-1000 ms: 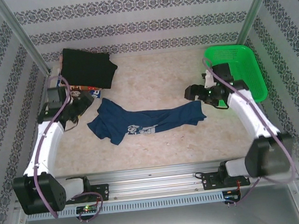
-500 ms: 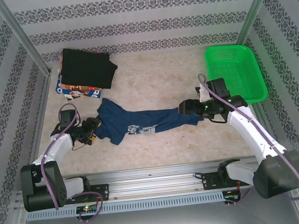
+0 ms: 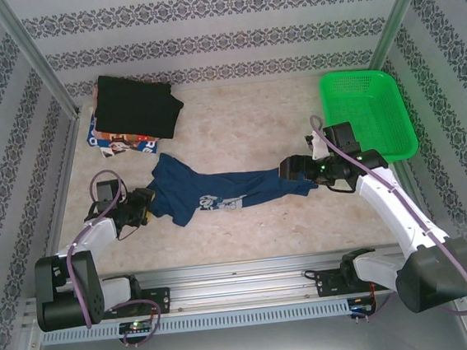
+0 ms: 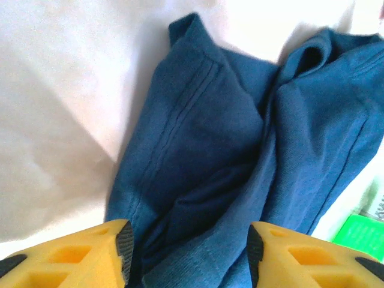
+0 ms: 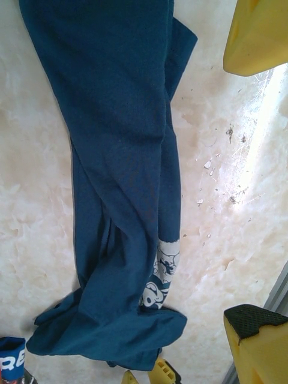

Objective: Fold and stack the t-shirts

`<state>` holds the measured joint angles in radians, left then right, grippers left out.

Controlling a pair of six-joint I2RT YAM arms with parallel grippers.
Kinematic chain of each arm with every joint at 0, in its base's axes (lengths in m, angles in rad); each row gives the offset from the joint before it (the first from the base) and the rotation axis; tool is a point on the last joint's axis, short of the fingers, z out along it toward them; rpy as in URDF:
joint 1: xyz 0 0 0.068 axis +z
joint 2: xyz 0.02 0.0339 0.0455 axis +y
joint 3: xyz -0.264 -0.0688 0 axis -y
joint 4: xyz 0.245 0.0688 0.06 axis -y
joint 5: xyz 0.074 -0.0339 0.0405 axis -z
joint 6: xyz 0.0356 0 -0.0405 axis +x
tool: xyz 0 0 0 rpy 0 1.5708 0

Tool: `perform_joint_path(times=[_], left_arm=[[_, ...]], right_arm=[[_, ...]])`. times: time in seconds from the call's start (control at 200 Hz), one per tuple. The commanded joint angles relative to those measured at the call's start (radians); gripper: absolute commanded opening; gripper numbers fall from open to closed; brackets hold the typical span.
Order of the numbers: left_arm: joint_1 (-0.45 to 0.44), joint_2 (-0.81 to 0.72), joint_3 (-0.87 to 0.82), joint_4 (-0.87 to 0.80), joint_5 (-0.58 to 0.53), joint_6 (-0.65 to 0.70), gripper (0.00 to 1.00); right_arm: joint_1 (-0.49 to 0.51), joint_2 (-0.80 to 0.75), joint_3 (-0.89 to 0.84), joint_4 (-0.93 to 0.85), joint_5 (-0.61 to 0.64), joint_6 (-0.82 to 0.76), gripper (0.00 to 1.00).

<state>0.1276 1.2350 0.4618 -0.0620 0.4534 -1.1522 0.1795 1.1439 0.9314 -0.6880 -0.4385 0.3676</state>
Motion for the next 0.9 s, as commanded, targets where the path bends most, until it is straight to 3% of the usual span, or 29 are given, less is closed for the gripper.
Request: perform_joint_path(times=[0.0, 0.315, 0.435, 0.59, 0.894], left_arm=[[0.014, -0.014, -0.006, 0.116, -0.020, -0.039, 0.45], [0.012, -0.048, -0.005, 0.125, 0.038, -0.023, 0.00], [0.012, -0.079, 0.023, 0.081, 0.057, 0.006, 0.00], [0.012, -0.122, 0.107, -0.023, 0.065, 0.091, 0.00], [0.010, -0.169, 0.180, -0.098, 0.072, 0.163, 0.00]], right_arm=[[0.005, 0.005, -0.013, -0.015, -0.004, -0.007, 0.98], [-0.090, 0.086, -0.040, -0.036, -0.014, 0.046, 0.98], [-0.105, 0.155, -0.040, -0.044, -0.057, 0.066, 0.98], [-0.159, 0.186, -0.078, -0.060, 0.033, 0.132, 0.96], [-0.322, 0.239, -0.169, 0.112, -0.071, 0.278, 0.76]])
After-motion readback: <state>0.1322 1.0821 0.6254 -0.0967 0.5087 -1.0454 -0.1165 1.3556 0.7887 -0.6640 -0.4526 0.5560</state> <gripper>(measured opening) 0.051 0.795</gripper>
